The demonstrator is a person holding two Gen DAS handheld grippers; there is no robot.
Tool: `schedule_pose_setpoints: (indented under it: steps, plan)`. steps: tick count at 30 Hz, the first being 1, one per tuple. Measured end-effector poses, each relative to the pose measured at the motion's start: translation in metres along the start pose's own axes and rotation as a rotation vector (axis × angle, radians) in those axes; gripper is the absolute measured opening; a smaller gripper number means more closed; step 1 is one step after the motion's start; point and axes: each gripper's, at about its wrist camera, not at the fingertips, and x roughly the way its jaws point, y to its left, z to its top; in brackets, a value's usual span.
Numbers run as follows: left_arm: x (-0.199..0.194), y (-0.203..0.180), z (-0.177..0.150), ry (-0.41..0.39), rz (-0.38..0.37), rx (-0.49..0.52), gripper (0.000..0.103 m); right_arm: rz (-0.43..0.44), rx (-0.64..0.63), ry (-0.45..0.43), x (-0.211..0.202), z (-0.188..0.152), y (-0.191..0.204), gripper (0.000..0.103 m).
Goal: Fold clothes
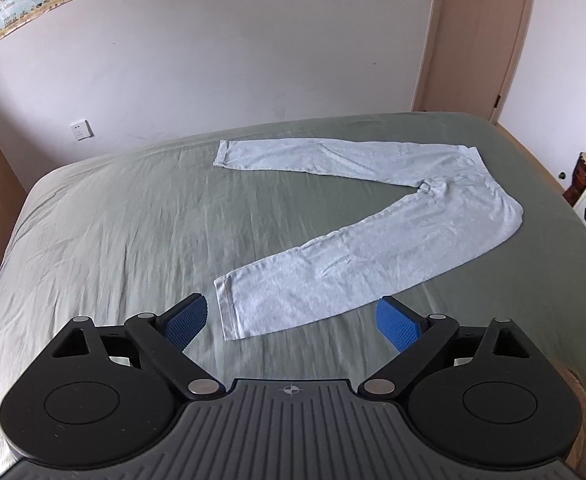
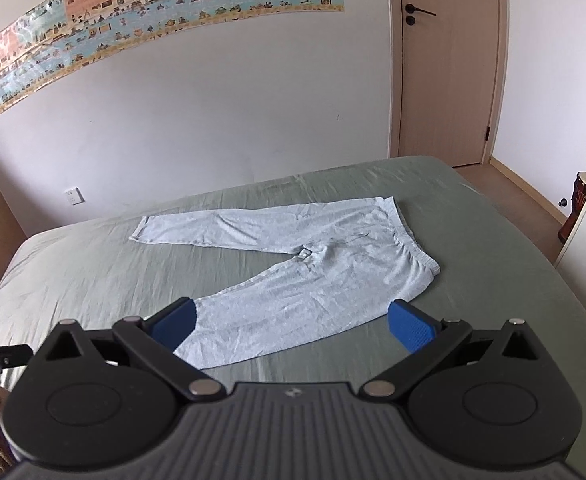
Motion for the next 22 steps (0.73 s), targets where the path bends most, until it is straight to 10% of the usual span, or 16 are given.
schedule_pose_setpoints:
  steps: [22]
  plan:
    - [-0.001,-0.017,-0.006,-0.011,-0.002,-0.009,0.094,0.001,0.002,0.01,-0.001,-0.005,-0.023,0.103]
